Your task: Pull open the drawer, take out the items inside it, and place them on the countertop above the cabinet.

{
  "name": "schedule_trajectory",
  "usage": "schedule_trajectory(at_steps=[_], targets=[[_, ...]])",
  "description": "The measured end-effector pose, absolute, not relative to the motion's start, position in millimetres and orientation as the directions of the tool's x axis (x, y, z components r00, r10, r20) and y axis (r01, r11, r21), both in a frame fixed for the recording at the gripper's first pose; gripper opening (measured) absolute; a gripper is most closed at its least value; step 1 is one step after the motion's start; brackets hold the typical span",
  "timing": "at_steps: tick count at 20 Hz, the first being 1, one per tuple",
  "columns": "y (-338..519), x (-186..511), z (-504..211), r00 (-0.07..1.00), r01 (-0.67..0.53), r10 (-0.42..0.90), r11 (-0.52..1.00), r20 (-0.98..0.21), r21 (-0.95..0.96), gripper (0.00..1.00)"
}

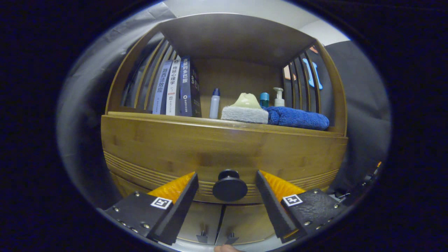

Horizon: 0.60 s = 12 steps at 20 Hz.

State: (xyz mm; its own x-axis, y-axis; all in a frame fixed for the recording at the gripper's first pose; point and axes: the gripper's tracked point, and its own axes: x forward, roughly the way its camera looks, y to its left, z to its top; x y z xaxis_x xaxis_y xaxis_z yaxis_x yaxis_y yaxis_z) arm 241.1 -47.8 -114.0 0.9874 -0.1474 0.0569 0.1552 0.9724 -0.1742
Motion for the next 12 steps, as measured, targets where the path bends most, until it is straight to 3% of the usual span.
schedule_trajectory(at_steps=[3, 6, 12], targets=[[-43.2, 240.9, -123.9, 0.992, 0.124, -0.123, 0.975, 0.019, -0.183, 0.99], [-33.3, 233.8, -164.4, 0.991, 0.060, -0.077, 0.986, -0.106, -0.158, 0.99], [-40.2, 199.2, -178.8, 0.981, 0.076, -0.100, 0.986, -0.167, -0.145, 0.96]])
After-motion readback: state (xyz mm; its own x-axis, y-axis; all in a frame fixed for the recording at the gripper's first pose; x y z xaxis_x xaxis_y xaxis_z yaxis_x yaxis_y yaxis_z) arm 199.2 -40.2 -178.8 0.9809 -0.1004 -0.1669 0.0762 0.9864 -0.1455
